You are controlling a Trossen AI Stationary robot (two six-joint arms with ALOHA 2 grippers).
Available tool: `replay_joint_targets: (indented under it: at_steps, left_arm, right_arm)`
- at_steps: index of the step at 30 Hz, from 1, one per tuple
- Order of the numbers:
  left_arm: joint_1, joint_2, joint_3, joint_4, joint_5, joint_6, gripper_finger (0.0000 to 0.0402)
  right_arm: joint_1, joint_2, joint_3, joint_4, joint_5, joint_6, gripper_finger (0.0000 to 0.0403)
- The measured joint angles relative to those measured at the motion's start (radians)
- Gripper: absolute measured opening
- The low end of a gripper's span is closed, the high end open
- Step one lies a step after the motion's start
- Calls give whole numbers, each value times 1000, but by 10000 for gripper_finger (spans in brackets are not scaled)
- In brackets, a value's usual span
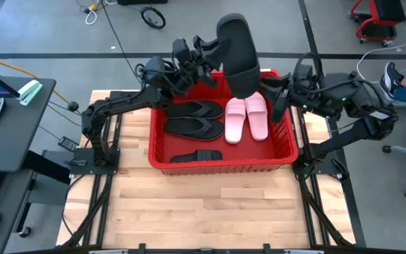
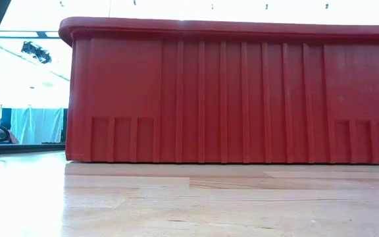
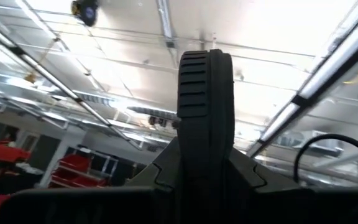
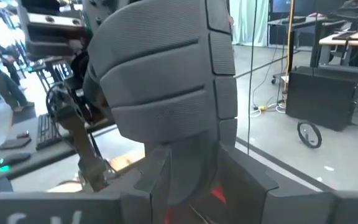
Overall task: Pick and place slides into bin
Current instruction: Put the other black pair slides into the bin
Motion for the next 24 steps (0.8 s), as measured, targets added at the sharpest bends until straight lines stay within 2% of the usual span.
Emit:
replay_joint_targets:
  at_steps: [7, 16, 24]
  left_arm:
    - [-1, 0, 0, 3, 46, 0, 73]
    - [-1, 0, 0, 46, 116, -6, 73]
    - [-1, -2, 0, 68, 153, -6, 72]
  right_arm:
    - [1, -46, -2, -20, -3, -16, 134]
    - [0, -66, -2, -15, -142, 3, 133]
    - [0, -56, -2, -2, -156, 0, 132]
